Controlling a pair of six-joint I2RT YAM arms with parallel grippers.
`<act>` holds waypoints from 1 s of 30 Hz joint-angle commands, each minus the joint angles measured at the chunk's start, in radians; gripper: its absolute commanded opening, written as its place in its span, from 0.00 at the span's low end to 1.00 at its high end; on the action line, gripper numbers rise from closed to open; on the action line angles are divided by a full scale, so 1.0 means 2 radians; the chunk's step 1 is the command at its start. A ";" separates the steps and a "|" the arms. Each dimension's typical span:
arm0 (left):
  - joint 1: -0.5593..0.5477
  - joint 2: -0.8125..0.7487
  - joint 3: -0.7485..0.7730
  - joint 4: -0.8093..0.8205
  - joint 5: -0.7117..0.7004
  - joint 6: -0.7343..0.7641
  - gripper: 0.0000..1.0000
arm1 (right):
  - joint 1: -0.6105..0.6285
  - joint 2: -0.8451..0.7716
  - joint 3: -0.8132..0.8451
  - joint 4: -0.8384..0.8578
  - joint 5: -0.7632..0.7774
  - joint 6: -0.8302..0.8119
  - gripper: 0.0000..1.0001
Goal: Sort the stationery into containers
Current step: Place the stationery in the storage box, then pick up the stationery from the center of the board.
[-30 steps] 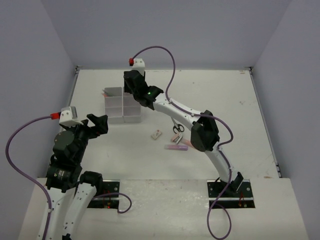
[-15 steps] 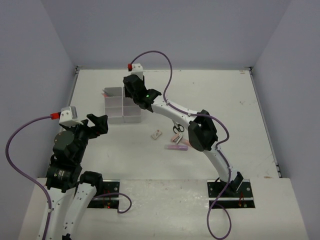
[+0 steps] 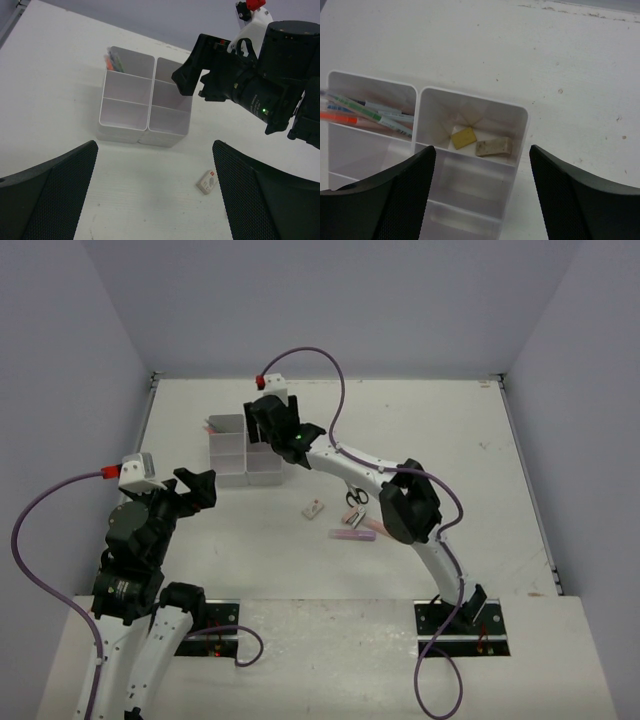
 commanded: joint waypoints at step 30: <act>-0.369 0.498 0.189 -0.044 -0.101 -0.008 1.00 | -0.022 -0.841 -0.615 -0.190 -0.080 0.088 0.90</act>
